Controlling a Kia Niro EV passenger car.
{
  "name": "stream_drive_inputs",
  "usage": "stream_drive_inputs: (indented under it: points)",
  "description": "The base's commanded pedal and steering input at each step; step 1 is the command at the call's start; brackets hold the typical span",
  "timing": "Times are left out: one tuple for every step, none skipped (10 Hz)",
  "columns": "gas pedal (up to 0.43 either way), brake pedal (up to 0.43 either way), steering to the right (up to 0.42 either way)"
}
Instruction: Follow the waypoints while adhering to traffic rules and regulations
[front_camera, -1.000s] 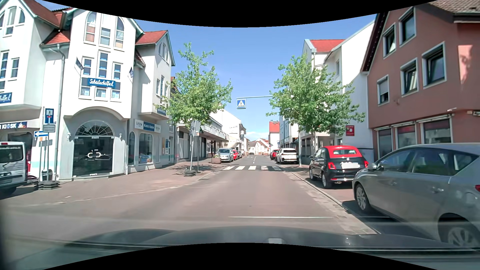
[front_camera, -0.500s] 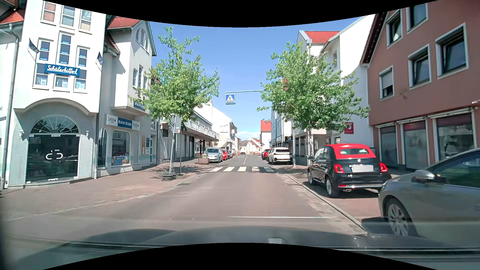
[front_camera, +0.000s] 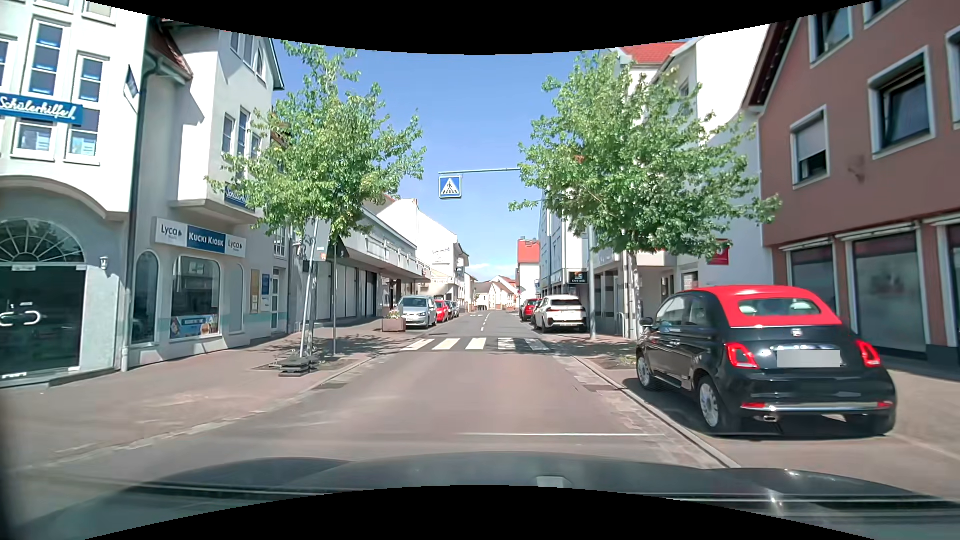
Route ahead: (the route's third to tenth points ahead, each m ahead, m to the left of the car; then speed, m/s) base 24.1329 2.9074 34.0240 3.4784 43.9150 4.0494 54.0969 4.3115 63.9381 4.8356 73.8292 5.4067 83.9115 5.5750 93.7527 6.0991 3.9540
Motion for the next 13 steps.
stream_drive_inputs:
  points:
    - [0.087,0.0,0.006]
    - [0.087,0.0,0.005]
    - [0.087,0.0,0.003]
    - [0.087,0.0,0.004]
    - [0.087,0.0,0.004]
    - [0.087,0.0,0.003]
    - [0.087,0.0,0.003]
    - [0.087,0.0,0.002]
    - [0.087,0.0,0.002]
    - [0.079,0.0,0.0]
    - [0.079,0.0,-0.004]
    - [0.079,0.0,-0.009]
    - [0.079,0.0,-0.011]
